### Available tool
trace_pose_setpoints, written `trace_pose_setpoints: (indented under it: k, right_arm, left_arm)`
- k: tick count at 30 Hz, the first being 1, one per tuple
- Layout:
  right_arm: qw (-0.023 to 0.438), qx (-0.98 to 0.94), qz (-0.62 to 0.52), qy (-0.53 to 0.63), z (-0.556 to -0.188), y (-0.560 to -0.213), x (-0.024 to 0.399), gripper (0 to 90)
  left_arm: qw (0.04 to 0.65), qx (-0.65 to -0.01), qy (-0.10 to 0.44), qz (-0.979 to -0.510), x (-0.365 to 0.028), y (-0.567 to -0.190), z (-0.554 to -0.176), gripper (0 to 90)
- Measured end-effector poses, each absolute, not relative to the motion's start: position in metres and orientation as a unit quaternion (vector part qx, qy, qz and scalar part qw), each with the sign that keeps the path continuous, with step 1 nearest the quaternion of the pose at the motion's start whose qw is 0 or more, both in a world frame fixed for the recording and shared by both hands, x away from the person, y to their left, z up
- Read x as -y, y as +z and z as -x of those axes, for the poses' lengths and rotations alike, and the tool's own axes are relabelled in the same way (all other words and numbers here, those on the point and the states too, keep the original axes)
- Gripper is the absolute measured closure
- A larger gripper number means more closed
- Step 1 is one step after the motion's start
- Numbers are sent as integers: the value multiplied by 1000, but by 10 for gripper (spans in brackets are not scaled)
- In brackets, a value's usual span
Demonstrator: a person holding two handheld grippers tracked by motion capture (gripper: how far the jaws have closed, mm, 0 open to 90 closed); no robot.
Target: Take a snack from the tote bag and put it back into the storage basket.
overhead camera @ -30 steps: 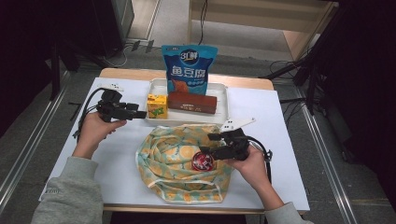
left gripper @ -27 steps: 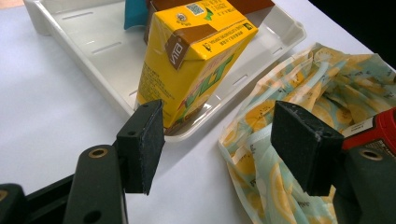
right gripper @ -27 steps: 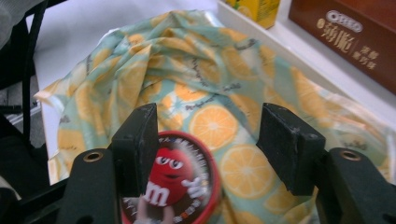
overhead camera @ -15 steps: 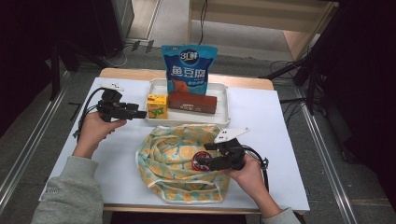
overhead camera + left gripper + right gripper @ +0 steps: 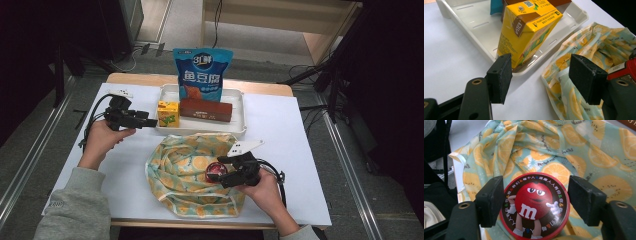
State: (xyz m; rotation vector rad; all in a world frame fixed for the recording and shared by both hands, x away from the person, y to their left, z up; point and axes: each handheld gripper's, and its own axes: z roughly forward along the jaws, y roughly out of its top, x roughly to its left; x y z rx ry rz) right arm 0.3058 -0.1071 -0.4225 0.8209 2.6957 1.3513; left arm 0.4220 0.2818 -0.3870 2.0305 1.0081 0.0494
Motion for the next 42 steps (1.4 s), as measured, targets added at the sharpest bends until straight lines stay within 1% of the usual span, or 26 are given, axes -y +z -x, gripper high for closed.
trace_pose_setpoints:
  k: [4,10,16,19,27,33,37,42]
  right_arm:
    - [3,-867,-259,426,-305,-426,103,251]
    - [14,-875,-250,414,-304,-432,95,218]
    - [-3,-879,-255,402,-306,-442,93,199]
    - [-2,-884,-253,393,-307,-446,90,192]
    - [8,-888,-245,390,-307,-447,88,209]
    - [7,-894,-229,384,-307,-443,87,223]
    - [-10,-892,-237,386,-311,-442,89,227]
    - [-13,-887,-241,394,-314,-437,91,230]
  left_arm:
    - [423,-403,19,-811,-282,-387,-422,357]
    - [424,-403,18,-811,-281,-388,-422,358]
    - [424,-402,18,-811,-281,-387,-422,358]
    - [424,-403,20,-811,-282,-387,-422,358]
    - [426,-403,21,-810,-282,-387,-422,358]
    - [429,-403,21,-808,-283,-386,-422,359]
    - [428,-404,20,-808,-283,-387,-422,359]
    - [426,-403,20,-810,-282,-387,-422,359]
